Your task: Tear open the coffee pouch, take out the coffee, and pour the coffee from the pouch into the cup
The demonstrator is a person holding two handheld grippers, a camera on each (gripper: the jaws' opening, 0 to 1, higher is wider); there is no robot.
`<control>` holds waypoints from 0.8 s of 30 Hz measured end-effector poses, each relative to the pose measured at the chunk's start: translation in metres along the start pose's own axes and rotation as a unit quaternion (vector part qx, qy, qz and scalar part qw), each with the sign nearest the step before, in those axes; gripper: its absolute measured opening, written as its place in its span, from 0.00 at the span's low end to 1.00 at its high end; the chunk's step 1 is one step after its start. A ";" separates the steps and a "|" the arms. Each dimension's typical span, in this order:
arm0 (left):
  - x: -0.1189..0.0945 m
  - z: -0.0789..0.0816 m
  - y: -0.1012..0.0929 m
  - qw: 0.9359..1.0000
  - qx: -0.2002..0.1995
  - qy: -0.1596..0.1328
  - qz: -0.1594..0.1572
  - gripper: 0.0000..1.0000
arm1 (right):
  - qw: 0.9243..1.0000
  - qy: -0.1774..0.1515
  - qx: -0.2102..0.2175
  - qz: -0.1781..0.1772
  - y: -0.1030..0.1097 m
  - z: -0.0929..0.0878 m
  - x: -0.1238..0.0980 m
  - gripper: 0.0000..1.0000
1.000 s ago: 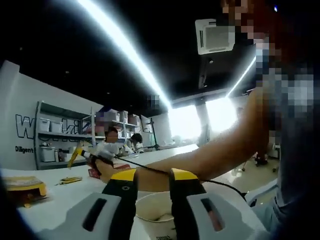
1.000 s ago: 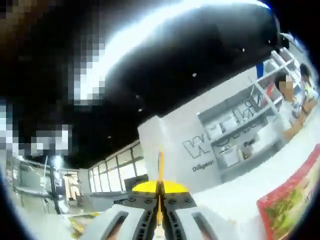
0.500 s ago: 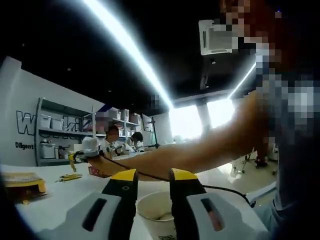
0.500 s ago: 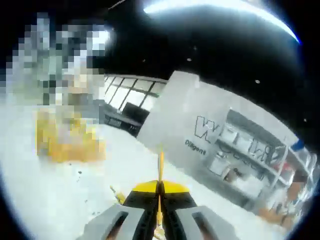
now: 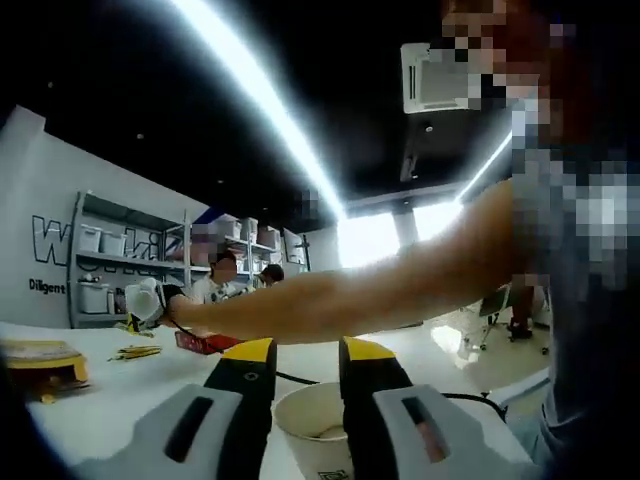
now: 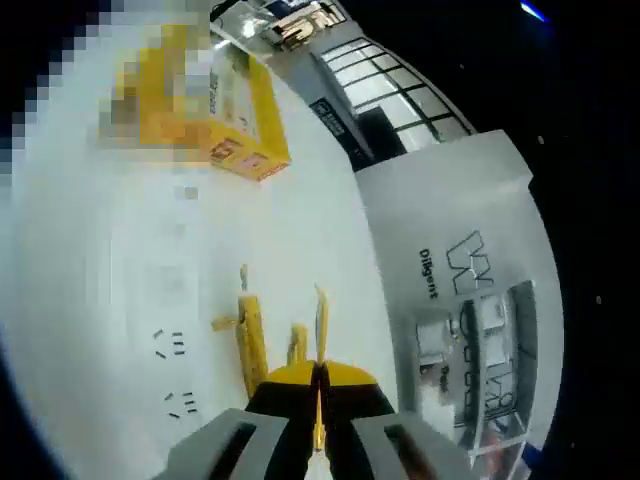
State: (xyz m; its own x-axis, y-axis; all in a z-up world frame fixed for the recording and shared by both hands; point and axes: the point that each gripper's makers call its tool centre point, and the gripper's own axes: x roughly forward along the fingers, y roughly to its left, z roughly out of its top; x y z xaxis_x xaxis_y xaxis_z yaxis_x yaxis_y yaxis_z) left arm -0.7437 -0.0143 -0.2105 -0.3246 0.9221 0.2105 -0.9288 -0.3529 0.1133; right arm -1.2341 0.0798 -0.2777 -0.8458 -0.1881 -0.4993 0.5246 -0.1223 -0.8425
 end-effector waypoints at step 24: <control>0.003 0.001 0.001 1.000 -0.006 0.002 -0.004 0.27 | 0.995 0.061 -0.029 0.076 0.025 -0.016 0.017 0.16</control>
State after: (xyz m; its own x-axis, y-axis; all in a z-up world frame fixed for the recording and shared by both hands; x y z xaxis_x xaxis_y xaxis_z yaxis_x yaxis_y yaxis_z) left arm -0.7458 -0.0122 -0.2091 -0.3170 0.9259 0.2056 -0.9337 -0.3426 0.1035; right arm -1.2371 0.0890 -0.3109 -0.7641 -0.0793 -0.6402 0.6443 -0.0438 -0.7635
